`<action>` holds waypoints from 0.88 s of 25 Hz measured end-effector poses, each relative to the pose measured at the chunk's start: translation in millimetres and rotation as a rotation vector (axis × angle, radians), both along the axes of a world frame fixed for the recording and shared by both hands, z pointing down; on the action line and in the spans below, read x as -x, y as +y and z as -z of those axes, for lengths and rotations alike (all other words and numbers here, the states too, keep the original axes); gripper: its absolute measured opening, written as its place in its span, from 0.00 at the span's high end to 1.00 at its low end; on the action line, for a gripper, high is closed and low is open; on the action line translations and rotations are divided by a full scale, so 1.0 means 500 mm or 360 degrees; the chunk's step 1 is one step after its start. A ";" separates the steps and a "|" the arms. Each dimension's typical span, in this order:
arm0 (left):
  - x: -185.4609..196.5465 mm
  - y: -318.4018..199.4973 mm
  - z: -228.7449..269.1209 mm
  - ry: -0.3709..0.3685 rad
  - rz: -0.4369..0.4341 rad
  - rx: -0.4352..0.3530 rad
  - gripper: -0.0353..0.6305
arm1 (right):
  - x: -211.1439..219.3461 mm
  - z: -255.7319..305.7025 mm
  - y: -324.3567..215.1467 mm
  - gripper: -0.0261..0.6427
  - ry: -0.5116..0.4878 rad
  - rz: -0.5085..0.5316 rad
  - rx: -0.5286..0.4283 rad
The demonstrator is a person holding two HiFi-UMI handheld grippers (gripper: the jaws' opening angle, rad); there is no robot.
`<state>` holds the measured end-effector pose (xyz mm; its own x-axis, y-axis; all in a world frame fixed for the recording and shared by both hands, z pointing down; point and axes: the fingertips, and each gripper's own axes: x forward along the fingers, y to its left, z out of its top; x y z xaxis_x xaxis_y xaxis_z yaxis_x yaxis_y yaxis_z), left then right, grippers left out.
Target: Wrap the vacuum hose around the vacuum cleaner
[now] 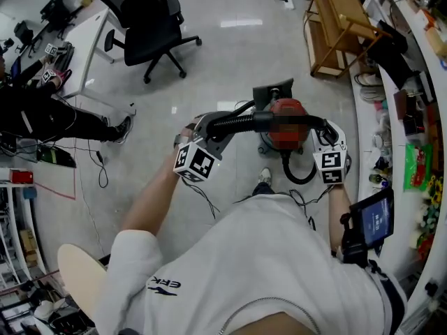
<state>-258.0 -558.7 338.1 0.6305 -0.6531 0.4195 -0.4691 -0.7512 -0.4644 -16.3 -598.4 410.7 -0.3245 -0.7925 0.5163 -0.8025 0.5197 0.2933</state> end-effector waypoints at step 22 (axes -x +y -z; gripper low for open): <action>-0.113 0.382 -0.032 -0.0069 -0.0269 -0.0021 0.79 | -0.110 -0.056 0.406 0.71 0.0003 -0.0336 0.0047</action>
<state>-201.7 -367.9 354.1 0.7132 -0.5452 0.4405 -0.3162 -0.8111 -0.4920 38.6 -395.6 438.9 -0.1517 -0.8273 0.5410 -0.8940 0.3483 0.2820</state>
